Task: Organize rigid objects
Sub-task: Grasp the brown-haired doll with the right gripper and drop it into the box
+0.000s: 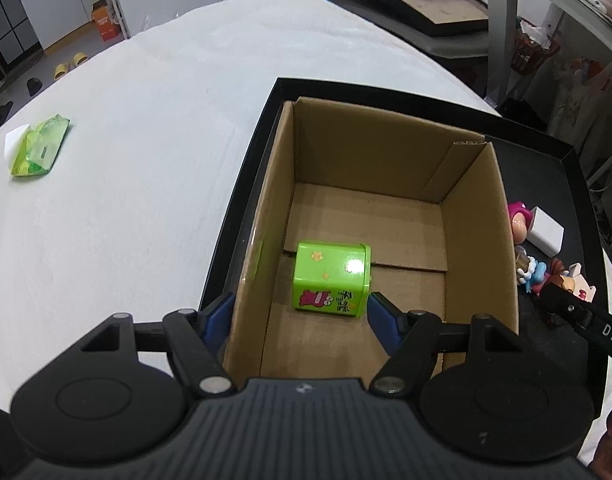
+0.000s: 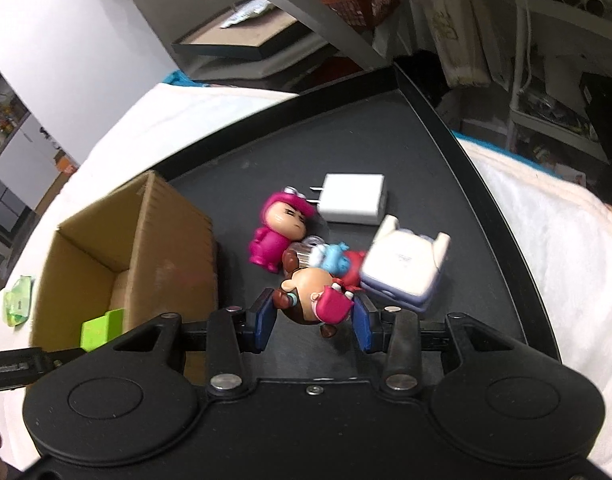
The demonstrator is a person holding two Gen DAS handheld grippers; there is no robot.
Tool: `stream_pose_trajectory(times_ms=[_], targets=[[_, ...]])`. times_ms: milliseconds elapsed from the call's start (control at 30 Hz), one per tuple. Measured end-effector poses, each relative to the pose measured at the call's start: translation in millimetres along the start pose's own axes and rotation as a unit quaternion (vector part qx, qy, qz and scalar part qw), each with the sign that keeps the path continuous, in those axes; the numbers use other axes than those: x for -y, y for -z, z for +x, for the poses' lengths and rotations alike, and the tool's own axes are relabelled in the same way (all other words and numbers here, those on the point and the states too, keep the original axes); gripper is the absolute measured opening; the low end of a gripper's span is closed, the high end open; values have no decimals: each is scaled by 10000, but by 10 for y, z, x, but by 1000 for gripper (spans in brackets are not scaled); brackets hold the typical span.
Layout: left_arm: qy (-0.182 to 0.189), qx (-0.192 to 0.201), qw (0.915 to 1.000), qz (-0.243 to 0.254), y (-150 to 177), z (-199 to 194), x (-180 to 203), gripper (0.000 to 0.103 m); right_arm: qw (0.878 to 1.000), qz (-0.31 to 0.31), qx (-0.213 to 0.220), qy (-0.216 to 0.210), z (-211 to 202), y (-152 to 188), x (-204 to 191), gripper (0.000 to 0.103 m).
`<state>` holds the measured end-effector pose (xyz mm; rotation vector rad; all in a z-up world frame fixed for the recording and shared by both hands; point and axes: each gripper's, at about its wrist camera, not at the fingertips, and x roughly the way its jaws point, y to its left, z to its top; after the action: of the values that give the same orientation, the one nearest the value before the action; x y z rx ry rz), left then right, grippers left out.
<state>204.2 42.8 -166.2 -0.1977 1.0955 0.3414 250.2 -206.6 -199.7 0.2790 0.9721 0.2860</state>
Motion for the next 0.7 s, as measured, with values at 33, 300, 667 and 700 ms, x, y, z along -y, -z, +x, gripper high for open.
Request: stream_pose_trajectory(times_ms=[33,300,667,700], targets=[[13,19,10000,-6,0,-6,-12,70,10000,-41,24,-29,-21,1,-13,39],[207,112,9994,-271,-22,-9,-170,70,9997,-192,56,-101,-88,-54,-86,39],[567,410,9956,-624,-89,36,-457,70,9983,-552,125,107,-215,-137,-402,39],[613,430,9952,-630,-86,44,-467,70,9983,-564,129,81,-238,-151,-437,39]])
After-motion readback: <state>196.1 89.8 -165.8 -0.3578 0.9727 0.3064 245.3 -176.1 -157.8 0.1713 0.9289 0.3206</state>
